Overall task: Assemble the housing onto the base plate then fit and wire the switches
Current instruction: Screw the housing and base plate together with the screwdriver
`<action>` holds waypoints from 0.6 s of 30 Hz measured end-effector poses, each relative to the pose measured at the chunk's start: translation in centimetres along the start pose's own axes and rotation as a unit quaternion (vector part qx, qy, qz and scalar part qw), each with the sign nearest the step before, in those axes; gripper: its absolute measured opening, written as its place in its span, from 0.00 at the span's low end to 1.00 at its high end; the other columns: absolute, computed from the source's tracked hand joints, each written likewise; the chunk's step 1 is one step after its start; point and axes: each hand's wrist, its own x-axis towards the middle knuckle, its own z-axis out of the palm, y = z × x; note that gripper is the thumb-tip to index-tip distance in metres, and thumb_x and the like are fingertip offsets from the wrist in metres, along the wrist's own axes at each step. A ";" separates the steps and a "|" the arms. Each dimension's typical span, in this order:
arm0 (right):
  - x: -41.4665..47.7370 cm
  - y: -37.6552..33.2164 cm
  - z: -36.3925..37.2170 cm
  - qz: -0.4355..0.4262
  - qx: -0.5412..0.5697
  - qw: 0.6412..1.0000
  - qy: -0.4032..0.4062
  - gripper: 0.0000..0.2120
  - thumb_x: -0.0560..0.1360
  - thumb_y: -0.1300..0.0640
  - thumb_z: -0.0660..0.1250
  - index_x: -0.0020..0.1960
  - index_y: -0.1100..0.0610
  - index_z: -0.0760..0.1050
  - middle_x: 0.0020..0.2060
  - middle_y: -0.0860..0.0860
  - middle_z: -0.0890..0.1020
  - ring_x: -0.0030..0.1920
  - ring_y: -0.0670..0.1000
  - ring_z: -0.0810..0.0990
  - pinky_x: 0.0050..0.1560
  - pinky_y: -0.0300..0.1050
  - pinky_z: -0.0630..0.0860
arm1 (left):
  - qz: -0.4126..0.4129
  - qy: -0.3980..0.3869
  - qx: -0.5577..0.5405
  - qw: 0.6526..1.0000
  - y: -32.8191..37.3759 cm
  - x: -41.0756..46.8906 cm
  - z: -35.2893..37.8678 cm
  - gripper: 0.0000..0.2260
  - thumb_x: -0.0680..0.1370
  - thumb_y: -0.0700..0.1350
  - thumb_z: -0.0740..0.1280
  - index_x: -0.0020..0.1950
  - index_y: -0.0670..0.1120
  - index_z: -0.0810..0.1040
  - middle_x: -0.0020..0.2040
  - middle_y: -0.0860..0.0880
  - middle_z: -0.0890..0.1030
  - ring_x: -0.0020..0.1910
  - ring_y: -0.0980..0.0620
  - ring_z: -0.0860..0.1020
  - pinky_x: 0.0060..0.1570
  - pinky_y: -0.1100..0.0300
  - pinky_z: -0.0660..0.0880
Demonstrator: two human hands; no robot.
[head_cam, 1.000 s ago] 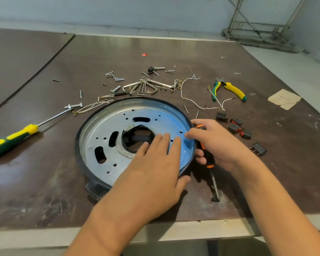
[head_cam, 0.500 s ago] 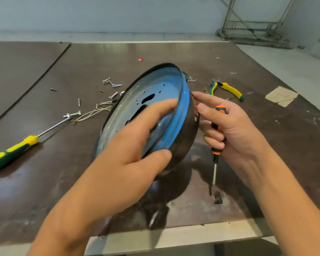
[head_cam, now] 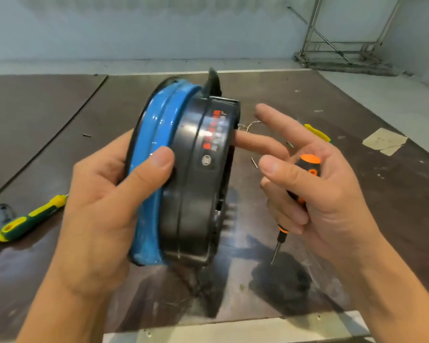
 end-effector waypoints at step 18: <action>-0.4 0.3 1.3 -0.021 -0.169 0.985 -0.031 0.26 0.77 0.63 0.67 0.73 0.56 0.69 0.60 0.52 0.83 0.35 0.28 0.78 0.34 0.19 0.68 | -0.042 0.063 -0.108 0.991 -1.7 0.1 0.1 0.10 0.75 0.46 0.66 0.53 0.45 0.82 0.46 0.43 0.84 0.41 0.48 0.82 0.39 0.56 0.81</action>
